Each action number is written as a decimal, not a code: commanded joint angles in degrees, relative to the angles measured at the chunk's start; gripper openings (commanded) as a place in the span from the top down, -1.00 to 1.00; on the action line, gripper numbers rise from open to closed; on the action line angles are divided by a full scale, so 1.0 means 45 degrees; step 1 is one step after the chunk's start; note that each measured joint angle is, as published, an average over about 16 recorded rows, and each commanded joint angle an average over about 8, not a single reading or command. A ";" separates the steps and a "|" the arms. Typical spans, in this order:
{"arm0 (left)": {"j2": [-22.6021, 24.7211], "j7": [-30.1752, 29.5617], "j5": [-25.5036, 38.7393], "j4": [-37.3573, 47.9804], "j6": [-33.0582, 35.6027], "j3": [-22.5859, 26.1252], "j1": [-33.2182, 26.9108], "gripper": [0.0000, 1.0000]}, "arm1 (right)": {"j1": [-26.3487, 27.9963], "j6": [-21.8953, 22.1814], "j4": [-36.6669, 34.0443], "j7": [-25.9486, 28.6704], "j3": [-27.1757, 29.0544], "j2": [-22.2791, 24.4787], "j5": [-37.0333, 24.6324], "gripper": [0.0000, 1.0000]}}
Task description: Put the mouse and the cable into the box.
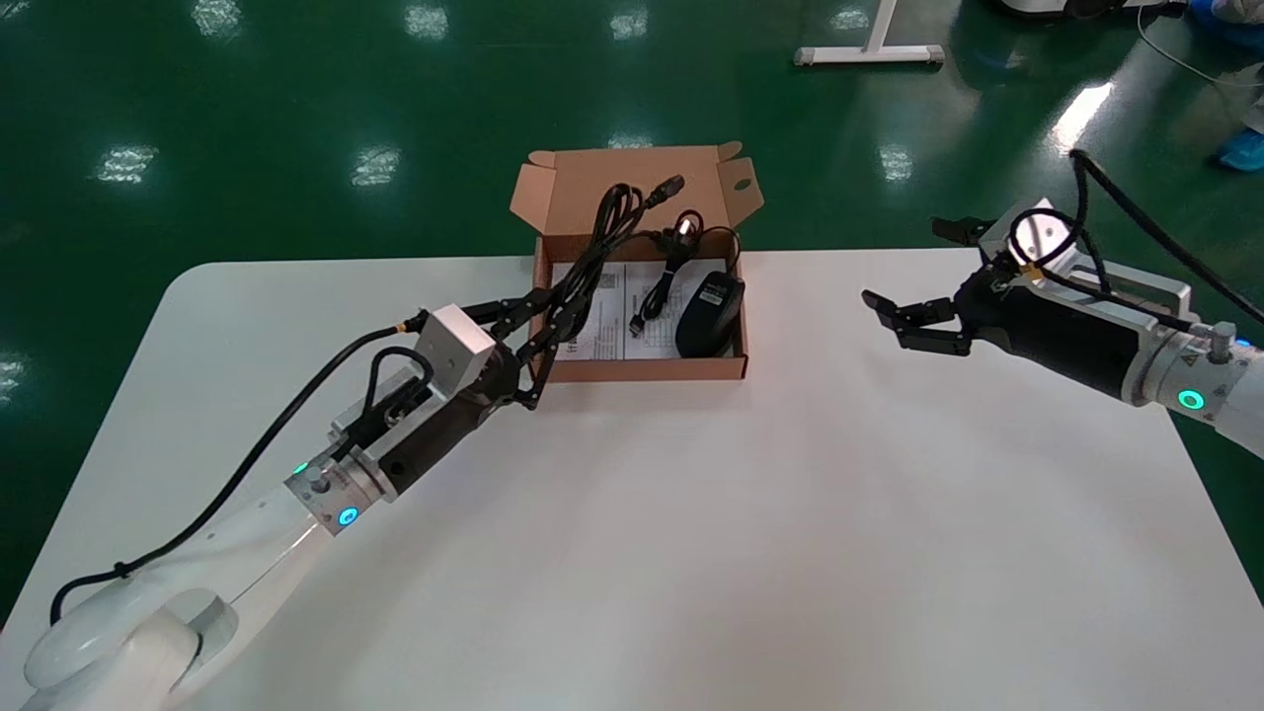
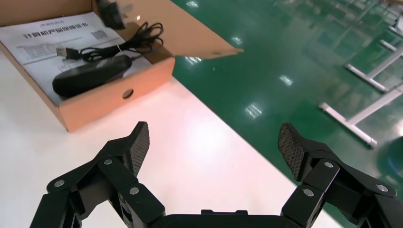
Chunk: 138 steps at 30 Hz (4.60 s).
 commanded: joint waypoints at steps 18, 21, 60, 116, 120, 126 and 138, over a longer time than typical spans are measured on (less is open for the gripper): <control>0.0515 0.2682 0.0902 0.3928 0.1463 0.0578 -0.2510 1.00 | -0.0528 -0.0027 -0.0291 0.0239 0.0299 0.1216 0.0437 -1.00; 0.0523 0.3307 0.1124 0.4436 0.1507 0.0680 -0.2855 1.00 | -0.0622 -0.0012 -0.0312 0.0277 0.0336 0.1307 0.0490 -1.00; 0.0658 0.4428 -0.0714 0.6432 0.3589 -0.0602 -0.3375 -1.00 | -0.0940 -0.0469 -0.0453 0.0991 0.1395 0.1644 0.2005 -1.00; -0.6618 -1.0656 -0.1819 -0.5940 0.7127 0.1098 -0.1271 -1.00 | -0.4960 -0.4285 1.3239 0.9474 0.1021 0.4522 0.4444 -1.00; -0.7191 -1.1810 -0.1817 -0.6906 0.7316 0.1277 -0.1121 -1.00 | -0.5268 -0.4529 1.4372 1.0146 0.0927 0.4766 0.4568 -1.00; -0.7869 -1.3178 -0.1814 -0.8050 0.7540 0.1488 -0.0944 -1.00 | -0.5682 -0.4859 1.5900 1.1051 0.0802 0.5095 0.4734 -1.00; -0.8092 -1.3575 -0.1824 -0.8471 0.7629 0.1556 -0.0890 -1.00 | -0.5962 -0.5089 1.6891 1.1536 0.0718 0.5314 0.4872 -1.00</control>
